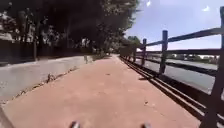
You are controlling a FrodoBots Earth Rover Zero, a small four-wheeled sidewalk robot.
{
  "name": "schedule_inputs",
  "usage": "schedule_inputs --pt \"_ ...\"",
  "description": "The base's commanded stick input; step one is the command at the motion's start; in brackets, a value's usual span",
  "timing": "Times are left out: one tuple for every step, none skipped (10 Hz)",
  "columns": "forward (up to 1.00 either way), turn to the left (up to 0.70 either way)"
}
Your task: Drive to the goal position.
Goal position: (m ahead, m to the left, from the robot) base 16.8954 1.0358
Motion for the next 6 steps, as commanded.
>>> schedule_inputs --pt "0.85 0.0" --pt "0.85 0.0" --pt "0.85 0.0" --pt "0.85 0.0" --pt "0.85 0.0" --pt "0.85 0.0"
